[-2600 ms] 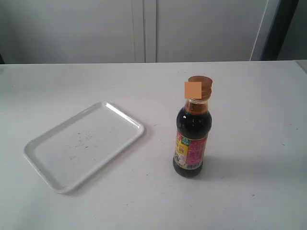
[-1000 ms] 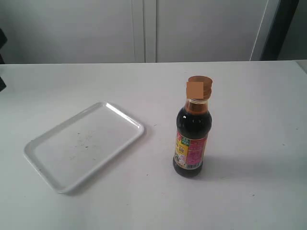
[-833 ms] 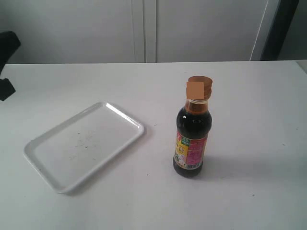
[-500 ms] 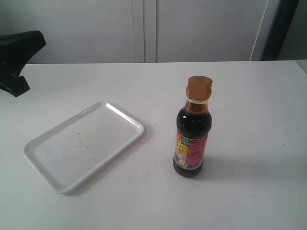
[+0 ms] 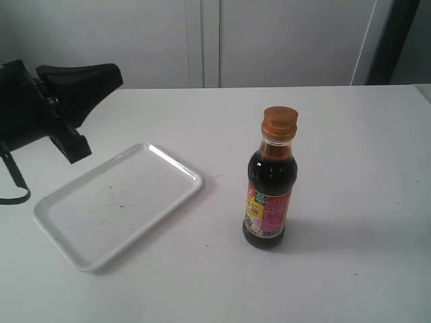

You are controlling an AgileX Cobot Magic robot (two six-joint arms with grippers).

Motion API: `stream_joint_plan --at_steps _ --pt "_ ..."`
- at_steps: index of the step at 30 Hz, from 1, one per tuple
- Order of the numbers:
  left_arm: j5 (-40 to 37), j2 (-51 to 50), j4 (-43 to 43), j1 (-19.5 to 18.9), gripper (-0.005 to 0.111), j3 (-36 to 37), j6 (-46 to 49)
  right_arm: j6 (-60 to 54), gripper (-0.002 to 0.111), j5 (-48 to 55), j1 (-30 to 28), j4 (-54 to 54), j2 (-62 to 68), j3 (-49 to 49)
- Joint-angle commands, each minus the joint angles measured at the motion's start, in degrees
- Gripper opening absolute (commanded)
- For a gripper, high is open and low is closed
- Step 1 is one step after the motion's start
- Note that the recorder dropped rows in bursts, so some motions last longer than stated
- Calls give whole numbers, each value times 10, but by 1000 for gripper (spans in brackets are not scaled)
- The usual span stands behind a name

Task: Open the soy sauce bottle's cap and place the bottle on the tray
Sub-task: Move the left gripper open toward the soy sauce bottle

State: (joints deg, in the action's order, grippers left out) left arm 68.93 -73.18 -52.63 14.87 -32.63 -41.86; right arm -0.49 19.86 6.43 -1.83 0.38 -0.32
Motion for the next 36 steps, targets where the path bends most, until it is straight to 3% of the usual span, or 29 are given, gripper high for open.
stream_joint_plan --at_steps 1,5,8,11,18,23,30,36 --pt "10 -20 8 47 0 -22 6 1 0 -1 -2 -1 -4 3" --pt "9 -42 6 84 0 -47 6 1 0 -1 -2 -1 -4 3" --pt "9 -55 6 105 8 -61 6 1 0 -1 -2 -1 -4 3" --pt "10 -63 7 118 25 -71 6 1 0 -1 -2 -1 -4 3" --pt "10 -65 13 167 80 -91 35 5 0 -1 -2 -1 -4 3" --pt "-47 -68 17 207 105 -106 50 5 0 -1 -2 -1 -4 3" --pt "-54 -96 29 232 105 -119 64 5 0 -1 -2 -1 -4 3" --pt "-43 -111 44 232 105 -134 56 5 0 -1 -2 -1 -4 3"
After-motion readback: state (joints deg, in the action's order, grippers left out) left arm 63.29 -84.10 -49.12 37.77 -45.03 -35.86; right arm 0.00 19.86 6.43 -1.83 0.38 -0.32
